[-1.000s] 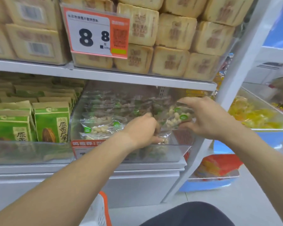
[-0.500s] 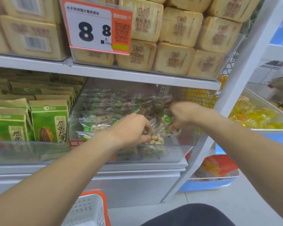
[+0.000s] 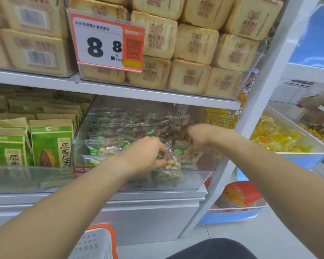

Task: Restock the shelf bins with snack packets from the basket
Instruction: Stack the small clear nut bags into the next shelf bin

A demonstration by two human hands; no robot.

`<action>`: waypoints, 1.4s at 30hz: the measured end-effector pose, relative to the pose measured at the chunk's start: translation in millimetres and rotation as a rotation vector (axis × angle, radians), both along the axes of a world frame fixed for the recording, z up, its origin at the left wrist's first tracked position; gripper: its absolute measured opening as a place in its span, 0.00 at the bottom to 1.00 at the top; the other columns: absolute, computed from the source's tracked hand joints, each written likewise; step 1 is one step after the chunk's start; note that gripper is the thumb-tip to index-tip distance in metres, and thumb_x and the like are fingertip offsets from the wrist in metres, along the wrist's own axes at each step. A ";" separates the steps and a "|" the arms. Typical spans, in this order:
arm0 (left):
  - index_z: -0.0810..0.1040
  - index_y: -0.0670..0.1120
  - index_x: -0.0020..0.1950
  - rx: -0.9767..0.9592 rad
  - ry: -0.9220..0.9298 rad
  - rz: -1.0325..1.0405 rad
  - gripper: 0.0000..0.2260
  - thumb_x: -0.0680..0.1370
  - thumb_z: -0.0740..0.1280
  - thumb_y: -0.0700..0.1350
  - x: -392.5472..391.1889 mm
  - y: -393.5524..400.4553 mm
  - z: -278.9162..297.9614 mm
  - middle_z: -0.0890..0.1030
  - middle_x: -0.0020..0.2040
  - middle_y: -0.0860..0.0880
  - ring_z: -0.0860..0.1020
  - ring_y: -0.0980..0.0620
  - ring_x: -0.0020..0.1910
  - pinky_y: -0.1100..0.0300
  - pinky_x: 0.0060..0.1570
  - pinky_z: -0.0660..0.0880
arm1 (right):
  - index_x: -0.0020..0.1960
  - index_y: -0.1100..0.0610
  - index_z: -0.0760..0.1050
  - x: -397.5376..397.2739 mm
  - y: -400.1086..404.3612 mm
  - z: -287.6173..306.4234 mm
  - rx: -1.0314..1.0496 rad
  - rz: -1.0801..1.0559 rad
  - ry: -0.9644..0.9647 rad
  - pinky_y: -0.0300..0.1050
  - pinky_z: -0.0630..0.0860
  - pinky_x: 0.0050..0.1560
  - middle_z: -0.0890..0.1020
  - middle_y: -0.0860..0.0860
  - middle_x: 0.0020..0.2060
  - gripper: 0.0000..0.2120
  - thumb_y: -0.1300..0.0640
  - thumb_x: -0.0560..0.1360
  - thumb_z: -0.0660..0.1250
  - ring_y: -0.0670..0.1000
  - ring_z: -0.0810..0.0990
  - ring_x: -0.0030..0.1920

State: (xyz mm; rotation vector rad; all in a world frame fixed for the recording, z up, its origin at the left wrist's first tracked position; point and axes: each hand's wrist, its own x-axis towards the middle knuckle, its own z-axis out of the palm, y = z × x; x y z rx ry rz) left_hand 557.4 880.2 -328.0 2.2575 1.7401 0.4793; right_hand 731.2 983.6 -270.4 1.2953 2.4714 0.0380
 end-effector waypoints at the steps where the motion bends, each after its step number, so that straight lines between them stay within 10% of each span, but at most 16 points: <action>1: 0.82 0.53 0.55 0.007 0.012 -0.012 0.10 0.77 0.70 0.55 1.3 -1.0 0.2 0.77 0.57 0.51 0.76 0.48 0.57 0.50 0.58 0.74 | 0.65 0.56 0.74 0.7 0.0 -1.8 0.001 0.000 0.001 0.50 0.79 0.55 0.81 0.52 0.57 0.33 0.41 0.67 0.78 0.55 0.80 0.54; 5: 0.82 0.55 0.56 0.092 0.155 -0.066 0.11 0.77 0.68 0.57 5.8 2.6 2.7 0.64 0.76 0.46 0.58 0.46 0.76 0.49 0.73 0.57 | 0.65 0.57 0.75 1.1 0.4 -8.4 -0.015 -0.010 0.015 0.52 0.79 0.57 0.81 0.54 0.58 0.29 0.44 0.70 0.77 0.56 0.80 0.56; 12: 0.75 0.54 0.61 -0.060 0.209 -0.100 0.13 0.79 0.65 0.58 9.8 8.8 10.1 0.73 0.50 0.48 0.75 0.44 0.57 0.52 0.59 0.68 | 0.74 0.54 0.68 4.0 -2.9 -2.1 -0.040 0.043 0.043 0.45 0.74 0.61 0.76 0.52 0.68 0.35 0.48 0.72 0.76 0.55 0.76 0.65; 24: 0.69 0.55 0.68 -0.084 0.392 -0.023 0.16 0.82 0.57 0.58 17.4 5.7 9.9 0.73 0.64 0.39 0.70 0.40 0.64 0.47 0.65 0.62 | 0.67 0.54 0.72 2.6 4.5 -16.8 0.092 0.032 0.054 0.51 0.78 0.54 0.79 0.53 0.56 0.28 0.44 0.72 0.74 0.57 0.79 0.57; 31: 0.73 0.56 0.64 -0.040 0.274 -0.009 0.15 0.81 0.60 0.61 14.9 -0.2 7.9 0.76 0.59 0.44 0.72 0.43 0.61 0.49 0.64 0.63 | 0.56 0.54 0.78 18.7 -10.8 -8.9 0.276 0.113 0.122 0.48 0.78 0.45 0.82 0.53 0.49 0.25 0.40 0.66 0.77 0.58 0.81 0.49; 38: 0.81 0.54 0.60 -0.006 -0.010 0.058 0.14 0.80 0.63 0.58 16.5 -14.1 15.1 0.76 0.63 0.45 0.69 0.45 0.66 0.51 0.66 0.63 | 0.48 0.50 0.80 28.3 -59.8 -0.1 0.297 0.091 0.599 0.51 0.79 0.47 0.81 0.47 0.41 0.09 0.48 0.71 0.75 0.49 0.81 0.42; 42: 0.81 0.48 0.55 0.385 -0.174 0.072 0.08 0.79 0.67 0.48 13.2 -39.0 14.7 0.75 0.61 0.47 0.69 0.48 0.66 0.49 0.66 0.66 | 0.44 0.48 0.80 33.9 -106.1 0.8 0.219 0.072 0.616 0.47 0.78 0.44 0.81 0.43 0.38 0.05 0.48 0.73 0.73 0.42 0.80 0.38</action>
